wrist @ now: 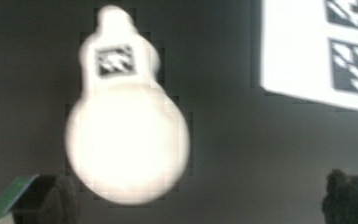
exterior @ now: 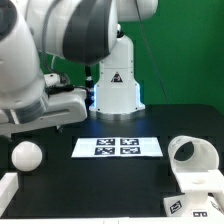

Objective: Assemble lamp

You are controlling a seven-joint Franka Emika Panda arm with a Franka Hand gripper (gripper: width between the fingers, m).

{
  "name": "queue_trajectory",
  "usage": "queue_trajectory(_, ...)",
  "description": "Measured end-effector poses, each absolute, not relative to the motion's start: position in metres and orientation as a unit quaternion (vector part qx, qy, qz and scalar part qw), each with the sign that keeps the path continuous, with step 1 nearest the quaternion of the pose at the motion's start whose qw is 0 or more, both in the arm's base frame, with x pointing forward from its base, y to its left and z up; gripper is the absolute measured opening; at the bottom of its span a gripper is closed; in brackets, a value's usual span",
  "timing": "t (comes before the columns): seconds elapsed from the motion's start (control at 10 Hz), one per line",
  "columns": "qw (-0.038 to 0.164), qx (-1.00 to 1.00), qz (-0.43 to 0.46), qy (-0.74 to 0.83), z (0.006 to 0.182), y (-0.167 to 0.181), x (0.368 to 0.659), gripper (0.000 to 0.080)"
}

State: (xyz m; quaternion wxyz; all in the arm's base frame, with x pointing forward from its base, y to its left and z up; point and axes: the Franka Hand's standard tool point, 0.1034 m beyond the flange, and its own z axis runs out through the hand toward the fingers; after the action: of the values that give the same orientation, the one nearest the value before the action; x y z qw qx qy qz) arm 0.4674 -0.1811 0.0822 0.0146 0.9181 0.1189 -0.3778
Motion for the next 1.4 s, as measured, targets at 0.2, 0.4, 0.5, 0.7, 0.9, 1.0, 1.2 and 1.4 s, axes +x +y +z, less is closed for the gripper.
queue_trajectory(0.2, 0.014, 0.921, -0.37, 0.122, 0.08, -0.179, 0.469, 0.0699)
queue_trajectory(0.4, 0.014, 0.921, -0.37, 0.123, 0.08, -0.178, 0.469, 0.0699)
queue_trajectory(0.5, 0.014, 0.921, -0.37, 0.123, 0.079, -0.178, 0.469, 0.0699)
queue_trajectory(0.7, 0.057, 0.907, -0.392, 0.14, 0.078, -0.19, 0.466, 0.0699)
queue_trajectory(0.9, 0.086, 0.903, -0.397, 0.139, 0.071, -0.192, 0.468, 0.0699)
queue_trajectory(1.0, 0.086, 0.903, -0.397, 0.14, 0.072, -0.192, 0.468, 0.0699)
queue_trajectory(1.2, 0.086, 0.903, -0.397, 0.14, 0.071, -0.192, 0.468, 0.0699)
queue_trajectory(1.4, 0.088, 0.902, -0.4, 0.139, 0.07, -0.192, 0.467, 0.0699)
